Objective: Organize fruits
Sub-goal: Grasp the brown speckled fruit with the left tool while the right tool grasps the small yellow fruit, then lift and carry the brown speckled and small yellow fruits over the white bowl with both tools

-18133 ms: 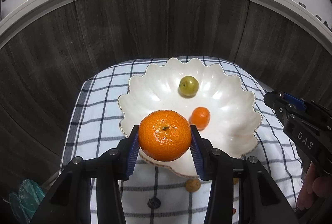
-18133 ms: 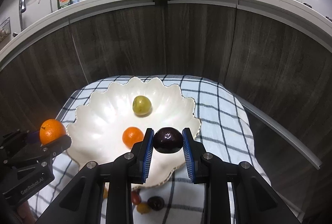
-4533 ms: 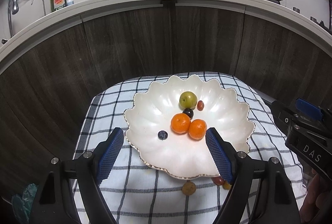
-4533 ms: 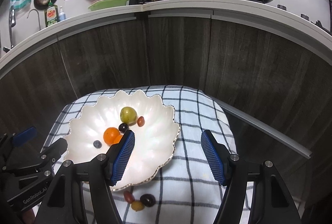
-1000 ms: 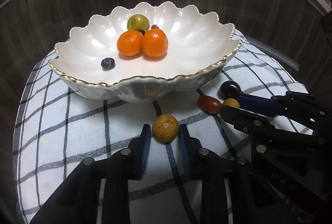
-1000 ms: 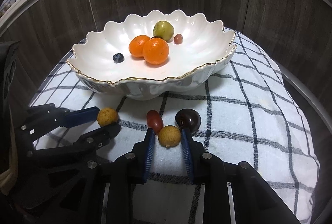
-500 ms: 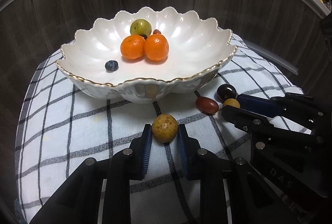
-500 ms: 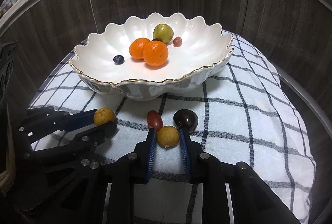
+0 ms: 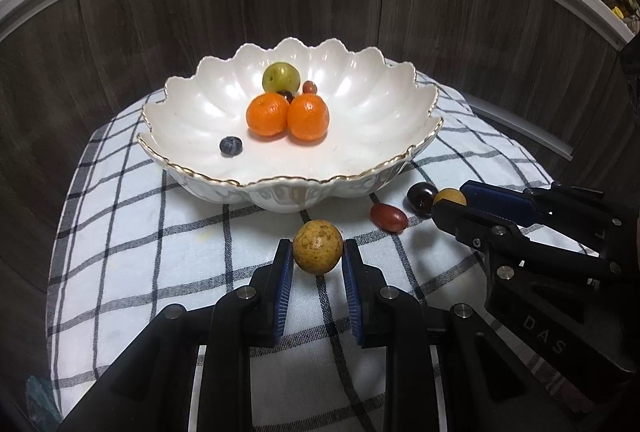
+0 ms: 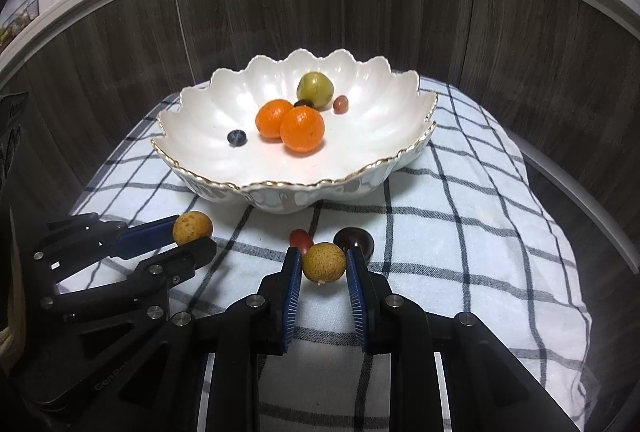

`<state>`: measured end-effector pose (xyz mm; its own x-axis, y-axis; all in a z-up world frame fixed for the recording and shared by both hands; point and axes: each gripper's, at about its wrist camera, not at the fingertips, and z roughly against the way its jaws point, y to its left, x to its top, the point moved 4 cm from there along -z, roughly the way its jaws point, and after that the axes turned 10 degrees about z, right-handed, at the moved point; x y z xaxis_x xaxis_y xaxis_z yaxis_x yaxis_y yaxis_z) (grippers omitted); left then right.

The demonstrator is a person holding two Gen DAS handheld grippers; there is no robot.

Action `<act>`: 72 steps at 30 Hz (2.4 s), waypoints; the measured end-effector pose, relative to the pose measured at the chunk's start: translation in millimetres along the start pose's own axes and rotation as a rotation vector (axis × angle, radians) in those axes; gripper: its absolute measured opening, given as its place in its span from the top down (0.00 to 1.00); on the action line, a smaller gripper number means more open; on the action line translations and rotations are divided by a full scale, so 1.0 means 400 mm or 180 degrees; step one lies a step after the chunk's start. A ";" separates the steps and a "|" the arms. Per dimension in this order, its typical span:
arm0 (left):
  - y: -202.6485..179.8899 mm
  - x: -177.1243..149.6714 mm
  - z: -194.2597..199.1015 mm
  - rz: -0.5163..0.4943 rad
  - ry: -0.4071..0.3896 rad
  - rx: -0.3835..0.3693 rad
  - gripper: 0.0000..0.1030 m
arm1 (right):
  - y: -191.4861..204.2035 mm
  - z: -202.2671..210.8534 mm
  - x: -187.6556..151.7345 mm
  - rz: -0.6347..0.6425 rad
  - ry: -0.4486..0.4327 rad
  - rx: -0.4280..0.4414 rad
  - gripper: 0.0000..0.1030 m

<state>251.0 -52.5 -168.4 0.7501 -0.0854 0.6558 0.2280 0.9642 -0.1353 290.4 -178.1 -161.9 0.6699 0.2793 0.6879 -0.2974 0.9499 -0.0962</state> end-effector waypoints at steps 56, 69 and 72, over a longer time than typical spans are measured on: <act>0.060 0.207 0.061 0.0459 -0.0276 0.0292 0.75 | -0.081 0.087 0.213 -0.0031 -0.0565 -0.0218 0.76; 0.084 0.238 0.001 0.0612 -0.0177 0.0364 0.75 | -0.115 0.025 0.253 -0.0105 -0.0441 -0.0222 0.76; 0.087 0.240 -0.013 0.0625 -0.0147 0.0373 0.75 | -0.118 0.012 0.256 -0.0108 -0.0414 -0.0214 0.76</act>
<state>334.3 -28.6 -114.2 0.7432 0.1156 0.6590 0.0048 0.9840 -0.1781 369.8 -194.9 -83.4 0.5837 0.2305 0.7785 -0.2268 0.9670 -0.1163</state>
